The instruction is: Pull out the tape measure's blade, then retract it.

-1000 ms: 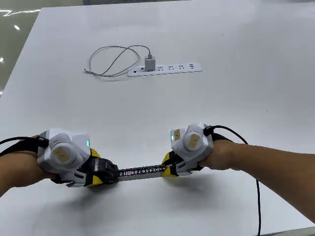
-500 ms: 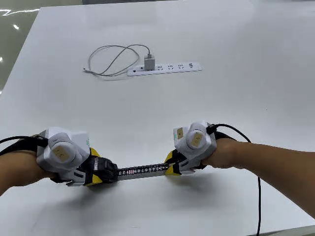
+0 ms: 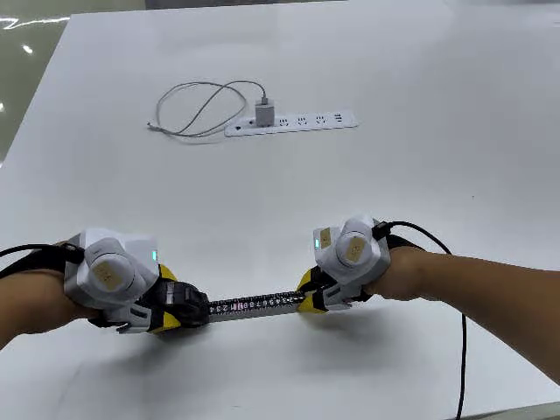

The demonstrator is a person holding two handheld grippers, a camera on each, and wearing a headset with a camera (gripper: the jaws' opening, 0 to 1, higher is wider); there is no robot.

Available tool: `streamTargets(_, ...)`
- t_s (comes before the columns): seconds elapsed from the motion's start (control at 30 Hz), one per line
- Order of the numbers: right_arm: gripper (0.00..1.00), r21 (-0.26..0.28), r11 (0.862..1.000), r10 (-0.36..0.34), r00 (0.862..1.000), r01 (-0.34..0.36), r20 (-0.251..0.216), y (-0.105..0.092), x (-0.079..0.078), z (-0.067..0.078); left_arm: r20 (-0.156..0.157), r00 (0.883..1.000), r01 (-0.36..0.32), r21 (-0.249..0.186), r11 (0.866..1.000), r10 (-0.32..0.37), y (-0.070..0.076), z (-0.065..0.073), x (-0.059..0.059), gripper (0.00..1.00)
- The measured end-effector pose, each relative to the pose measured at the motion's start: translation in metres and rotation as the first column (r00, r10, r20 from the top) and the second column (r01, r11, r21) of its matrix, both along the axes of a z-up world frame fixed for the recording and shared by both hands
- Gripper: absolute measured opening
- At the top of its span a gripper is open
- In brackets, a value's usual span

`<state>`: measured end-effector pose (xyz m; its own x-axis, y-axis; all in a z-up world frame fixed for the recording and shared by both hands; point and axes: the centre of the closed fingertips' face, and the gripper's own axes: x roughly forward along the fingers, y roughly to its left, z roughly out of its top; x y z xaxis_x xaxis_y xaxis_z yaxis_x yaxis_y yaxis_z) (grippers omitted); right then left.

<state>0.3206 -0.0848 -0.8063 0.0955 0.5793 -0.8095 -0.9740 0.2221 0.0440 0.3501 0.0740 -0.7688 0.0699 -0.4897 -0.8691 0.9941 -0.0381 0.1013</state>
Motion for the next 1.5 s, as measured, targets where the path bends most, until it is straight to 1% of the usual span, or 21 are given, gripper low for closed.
streamTargets(1.5, 0.09, -0.021, 1.000, -0.006, 1.000, 0.006, 0.000, -0.021, -0.004, -0.001, 0.000, 1.000, -0.002, -0.001, 1.000, 0.002, 0.000, 0.000, 0.000, 0.30)
